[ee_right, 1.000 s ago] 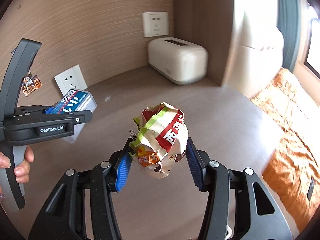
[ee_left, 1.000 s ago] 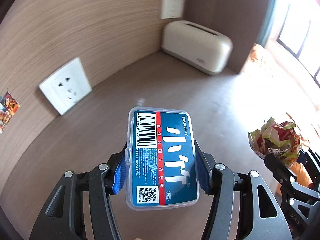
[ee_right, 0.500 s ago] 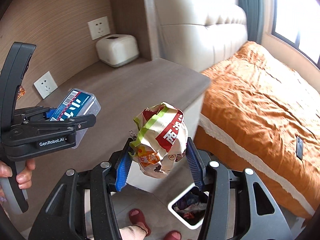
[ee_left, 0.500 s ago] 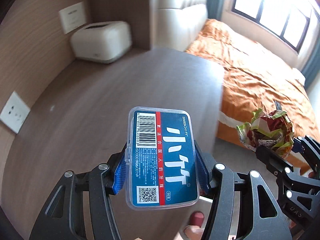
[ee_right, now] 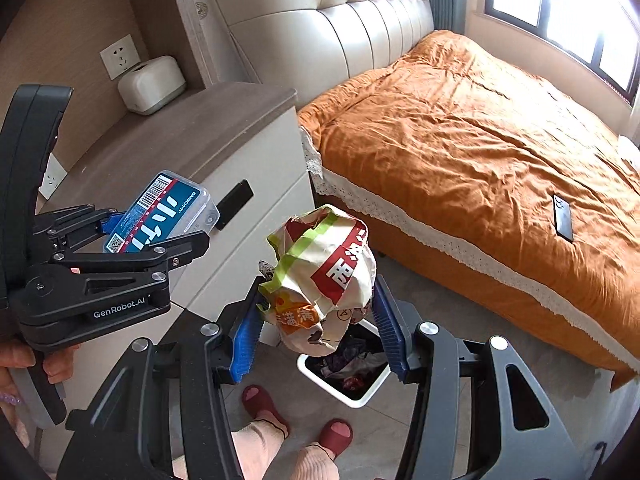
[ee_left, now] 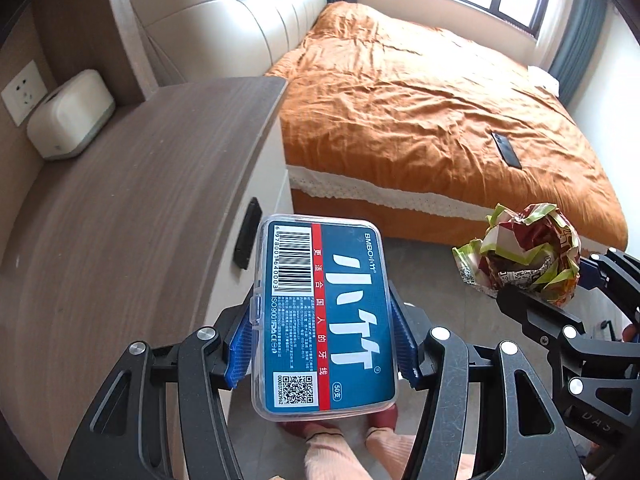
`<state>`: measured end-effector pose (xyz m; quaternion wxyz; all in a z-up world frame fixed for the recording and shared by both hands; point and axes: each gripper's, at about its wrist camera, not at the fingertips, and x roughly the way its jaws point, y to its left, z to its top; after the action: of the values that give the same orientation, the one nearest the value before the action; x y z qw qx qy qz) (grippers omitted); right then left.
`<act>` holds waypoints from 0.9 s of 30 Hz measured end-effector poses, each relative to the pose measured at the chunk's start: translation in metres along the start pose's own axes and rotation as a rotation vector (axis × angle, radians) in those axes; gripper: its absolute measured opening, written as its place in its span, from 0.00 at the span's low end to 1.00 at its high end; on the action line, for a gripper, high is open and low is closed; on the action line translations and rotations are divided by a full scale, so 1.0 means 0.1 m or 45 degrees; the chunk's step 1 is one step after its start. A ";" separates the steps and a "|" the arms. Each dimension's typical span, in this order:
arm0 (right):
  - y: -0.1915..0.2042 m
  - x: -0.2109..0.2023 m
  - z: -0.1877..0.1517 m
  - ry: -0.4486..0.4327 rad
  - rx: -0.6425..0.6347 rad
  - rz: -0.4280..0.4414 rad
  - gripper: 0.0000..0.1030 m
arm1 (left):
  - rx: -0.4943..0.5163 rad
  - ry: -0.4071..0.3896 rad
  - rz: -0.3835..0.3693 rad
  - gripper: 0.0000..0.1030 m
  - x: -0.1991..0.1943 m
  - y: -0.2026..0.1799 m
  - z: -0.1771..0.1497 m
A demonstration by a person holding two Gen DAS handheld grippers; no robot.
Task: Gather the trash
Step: 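Carry both items over the white bin and open both tools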
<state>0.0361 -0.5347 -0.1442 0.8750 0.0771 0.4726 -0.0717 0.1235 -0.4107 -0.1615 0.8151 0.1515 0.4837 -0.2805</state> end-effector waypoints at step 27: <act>-0.56 2.12 -1.02 0.446 0.142 0.029 0.75 | 0.164 0.303 -0.334 0.95 2.72 -0.56 -1.04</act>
<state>0.0568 -0.5800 -0.3808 0.7745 0.1420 0.6120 -0.0735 0.1186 -0.4864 -0.4484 0.6972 0.1711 0.5733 -0.3949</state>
